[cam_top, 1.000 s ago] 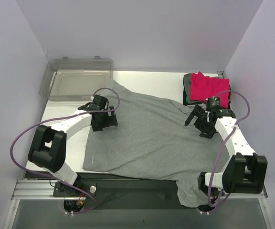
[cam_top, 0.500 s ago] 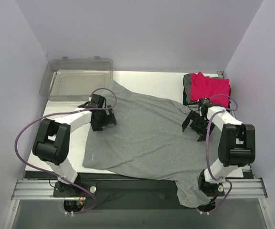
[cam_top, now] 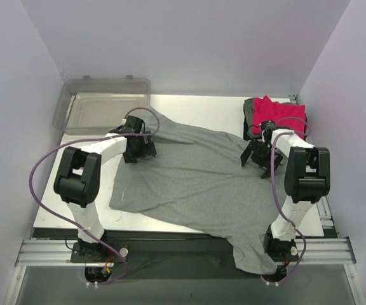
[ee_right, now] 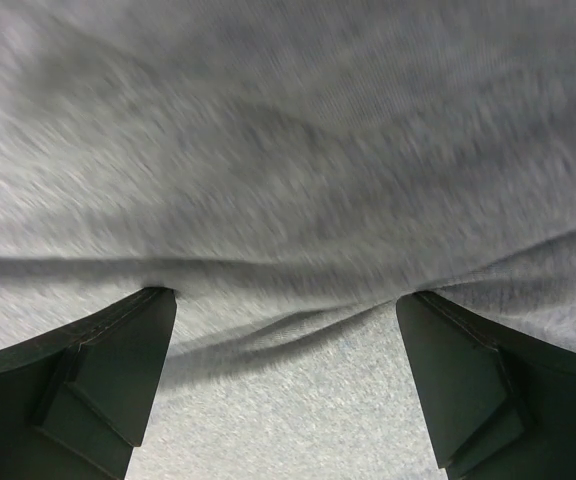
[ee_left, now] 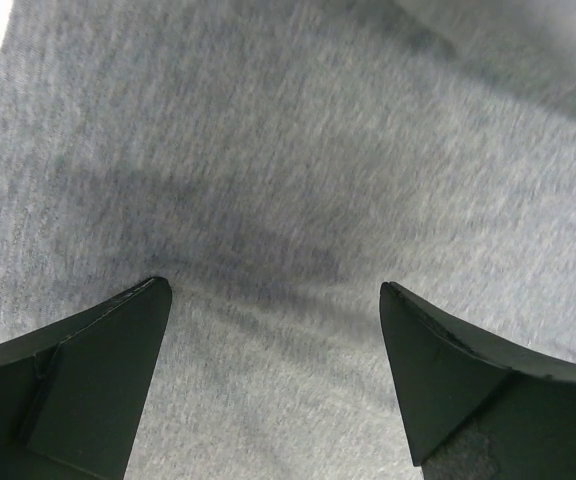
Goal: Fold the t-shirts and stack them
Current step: Grap the side of the flattened tshirt closest away from the robot with both arms
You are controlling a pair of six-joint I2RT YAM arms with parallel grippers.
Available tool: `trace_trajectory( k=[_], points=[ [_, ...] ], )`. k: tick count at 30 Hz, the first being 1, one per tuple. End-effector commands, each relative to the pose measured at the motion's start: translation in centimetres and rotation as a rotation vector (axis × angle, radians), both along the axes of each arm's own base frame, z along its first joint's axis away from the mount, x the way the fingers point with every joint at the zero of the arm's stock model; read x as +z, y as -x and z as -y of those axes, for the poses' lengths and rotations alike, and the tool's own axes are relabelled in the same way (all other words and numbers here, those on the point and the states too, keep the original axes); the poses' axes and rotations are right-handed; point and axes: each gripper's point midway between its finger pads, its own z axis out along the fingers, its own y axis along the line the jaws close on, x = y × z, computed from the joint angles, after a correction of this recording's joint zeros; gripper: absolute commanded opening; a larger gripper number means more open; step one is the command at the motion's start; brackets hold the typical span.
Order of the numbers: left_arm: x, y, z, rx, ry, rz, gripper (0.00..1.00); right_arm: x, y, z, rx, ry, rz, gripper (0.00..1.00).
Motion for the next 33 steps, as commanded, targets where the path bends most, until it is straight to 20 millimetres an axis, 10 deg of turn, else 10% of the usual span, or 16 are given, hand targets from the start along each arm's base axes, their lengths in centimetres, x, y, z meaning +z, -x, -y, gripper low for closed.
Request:
trace_trajectory(
  k=[1, 12, 20, 26, 33],
  points=[
    [-0.7, -1.4, -1.3, -0.005, -0.080, 0.003, 0.97, 0.2, -1.5, 0.8, -0.008, 0.042, -0.001, 0.99],
    [0.4, -4.1, -1.5, -0.011, -0.133, 0.051, 0.97, 0.5, -6.1, 1.0, 0.032, 0.042, 0.008, 0.99],
    [5.1, -5.1, 0.4, -0.068, -0.130, 0.171, 0.97, 3.9, -7.7, 0.0, 0.157, 0.024, 0.109, 0.99],
    [8.6, -3.7, 1.0, -0.054, -0.102, 0.237, 0.97, 7.2, -6.5, -0.9, 0.200, 0.031, 0.180, 0.99],
    [7.1, 0.4, -0.1, -0.016, -0.090, 0.160, 0.97, 6.2, -2.0, -3.6, 0.249, -0.021, 0.116, 0.99]
  ],
)
